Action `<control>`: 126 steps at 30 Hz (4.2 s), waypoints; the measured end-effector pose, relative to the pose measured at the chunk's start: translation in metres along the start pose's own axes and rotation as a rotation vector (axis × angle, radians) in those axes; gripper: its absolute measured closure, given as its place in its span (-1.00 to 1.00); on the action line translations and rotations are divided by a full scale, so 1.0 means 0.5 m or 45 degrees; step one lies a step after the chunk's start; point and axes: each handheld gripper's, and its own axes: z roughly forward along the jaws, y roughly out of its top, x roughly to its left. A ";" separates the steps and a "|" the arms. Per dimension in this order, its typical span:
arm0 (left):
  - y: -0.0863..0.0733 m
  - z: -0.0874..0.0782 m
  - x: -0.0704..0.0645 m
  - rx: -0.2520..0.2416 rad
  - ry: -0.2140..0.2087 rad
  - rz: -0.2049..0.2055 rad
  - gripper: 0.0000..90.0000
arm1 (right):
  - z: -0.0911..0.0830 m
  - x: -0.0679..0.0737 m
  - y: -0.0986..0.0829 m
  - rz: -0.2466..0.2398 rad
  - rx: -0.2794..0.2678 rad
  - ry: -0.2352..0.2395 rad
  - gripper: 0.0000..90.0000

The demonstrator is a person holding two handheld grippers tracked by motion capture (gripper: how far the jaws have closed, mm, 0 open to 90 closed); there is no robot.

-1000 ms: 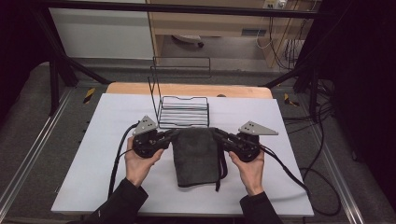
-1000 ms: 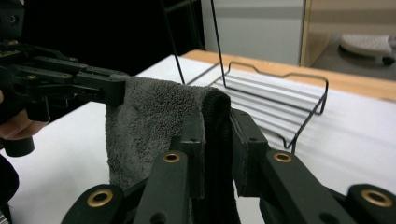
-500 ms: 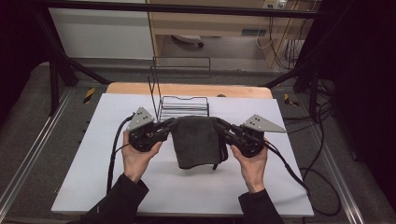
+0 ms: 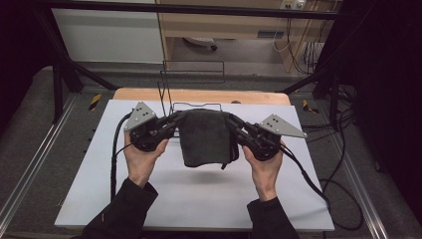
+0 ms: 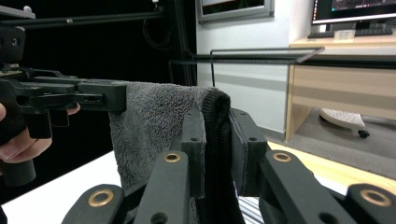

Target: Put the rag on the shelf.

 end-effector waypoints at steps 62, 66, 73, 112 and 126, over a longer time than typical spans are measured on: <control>0.278 -0.015 0.097 -0.415 0.112 0.021 0.78 | 0.133 0.017 0.291 -0.141 -0.362 -0.070 0.75; 0.298 -0.013 0.108 -0.430 0.104 -0.011 0.78 | 0.145 0.014 0.307 -0.135 -0.383 -0.070 0.76; 0.325 -0.004 0.127 -0.445 0.120 -0.020 0.78 | 0.170 0.005 0.335 -0.139 -0.390 -0.071 0.76; 0.320 0.092 0.227 -0.331 0.184 -0.031 0.78 | 0.291 -0.077 0.347 -0.148 -0.258 -0.108 0.76; 0.259 0.103 0.229 -0.211 0.143 0.013 0.78 | 0.286 -0.088 0.278 -0.118 -0.170 -0.124 0.76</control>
